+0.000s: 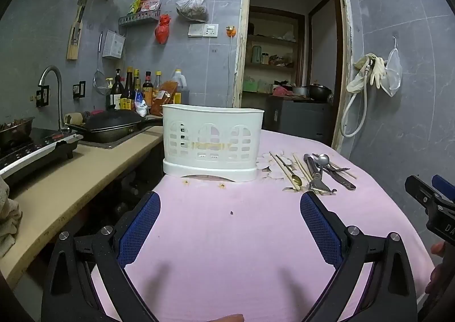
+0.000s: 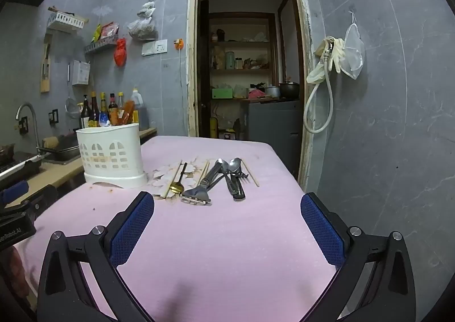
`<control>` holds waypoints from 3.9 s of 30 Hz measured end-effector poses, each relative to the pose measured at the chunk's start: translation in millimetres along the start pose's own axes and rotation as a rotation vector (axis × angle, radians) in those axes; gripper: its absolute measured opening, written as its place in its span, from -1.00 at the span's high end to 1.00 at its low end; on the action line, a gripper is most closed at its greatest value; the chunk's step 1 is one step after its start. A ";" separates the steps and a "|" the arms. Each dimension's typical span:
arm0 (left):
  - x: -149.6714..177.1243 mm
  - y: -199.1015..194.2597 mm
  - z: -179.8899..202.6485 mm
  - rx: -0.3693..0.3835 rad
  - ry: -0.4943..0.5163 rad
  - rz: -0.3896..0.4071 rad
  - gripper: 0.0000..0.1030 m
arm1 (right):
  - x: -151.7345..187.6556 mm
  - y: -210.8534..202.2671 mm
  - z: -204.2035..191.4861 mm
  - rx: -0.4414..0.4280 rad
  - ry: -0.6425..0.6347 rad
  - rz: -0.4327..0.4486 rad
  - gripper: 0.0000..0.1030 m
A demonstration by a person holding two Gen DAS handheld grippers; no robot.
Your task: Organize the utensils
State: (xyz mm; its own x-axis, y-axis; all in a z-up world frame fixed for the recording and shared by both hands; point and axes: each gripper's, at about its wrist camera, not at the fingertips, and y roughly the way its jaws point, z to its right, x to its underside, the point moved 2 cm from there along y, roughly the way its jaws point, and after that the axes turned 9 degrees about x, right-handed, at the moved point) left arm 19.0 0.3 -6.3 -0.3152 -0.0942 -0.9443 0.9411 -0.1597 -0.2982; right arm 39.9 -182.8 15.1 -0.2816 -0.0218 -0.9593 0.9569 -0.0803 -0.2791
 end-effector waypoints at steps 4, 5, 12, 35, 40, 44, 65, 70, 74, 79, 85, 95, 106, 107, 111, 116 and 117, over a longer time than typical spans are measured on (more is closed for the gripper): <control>0.2 0.1 0.2 0.003 0.001 0.000 -0.87 | 0.4 -0.2 -0.6 0.005 -0.003 0.004 -1.00; 0.3 0.1 0.4 0.004 0.003 -0.001 -0.87 | 0.4 0.1 -0.6 0.003 -0.001 0.002 -1.00; -0.3 -0.1 3.8 0.006 0.007 -0.003 -0.87 | 1.5 0.9 -2.1 0.002 -0.003 -0.004 -1.00; 5.9 0.6 -2.1 0.011 -0.007 -0.003 -0.87 | 3.1 -0.5 -9.7 -0.010 0.004 -0.007 -1.00; 6.1 0.6 -2.3 0.011 -0.006 -0.004 -0.87 | 2.7 -0.6 -10.1 -0.009 0.003 -0.008 -1.00; 6.3 0.6 -2.4 0.011 -0.006 -0.004 -0.87 | 2.7 -0.5 -9.9 -0.010 0.003 -0.008 -1.00; 5.4 1.0 -2.1 0.010 -0.007 -0.006 -0.87 | 2.7 -0.8 -10.5 -0.012 0.004 -0.007 -1.00; 5.4 1.0 -2.3 0.012 -0.007 -0.007 -0.87 | 2.4 -0.7 -12.7 -0.013 0.002 -0.008 -1.00; 7.3 0.4 -2.6 0.011 -0.005 -0.007 -0.87 | 2.5 -0.7 -12.5 -0.012 0.003 -0.008 -1.00; 8.6 0.5 -2.4 0.009 -0.005 -0.008 -0.87 | 2.4 -0.4 -12.1 -0.012 0.003 -0.008 -1.00; 8.3 0.4 -2.4 0.010 -0.005 -0.008 -0.87 | 2.3 -0.1 -11.9 -0.013 0.002 -0.009 -1.00; 2.0 3.3 0.3 0.003 0.015 -0.004 -0.87 | 2.1 -0.9 -12.6 -0.010 0.004 -0.009 -1.00; -49.5 35.9 5.4 0.064 0.024 -0.024 -0.87 | -29.2 34.7 3.0 -0.069 -0.019 -0.038 -1.00; -54.0 42.1 6.5 0.077 0.022 -0.032 -0.87 | -32.5 38.6 6.1 -0.068 -0.022 -0.038 -1.00; -67.8 71.0 10.7 0.123 -0.005 -0.091 -0.87 | -48.2 62.6 19.7 -0.072 -0.058 -0.054 -1.00; -81.1 108.2 20.9 0.166 -0.029 -0.164 -0.87 | -63.6 104.5 33.4 -0.100 -0.103 -0.144 -1.00; -83.4 116.4 23.6 0.168 -0.028 -0.175 -0.87 | -65.5 113.2 36.0 -0.097 -0.119 -0.161 -1.00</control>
State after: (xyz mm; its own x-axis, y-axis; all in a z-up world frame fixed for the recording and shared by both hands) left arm 151.9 -33.7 41.0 -0.4769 -0.0773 -0.8756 0.8390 -0.3369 -0.4273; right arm 164.1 -226.3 47.8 -0.4319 -0.1345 -0.8919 0.8998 0.0042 -0.4363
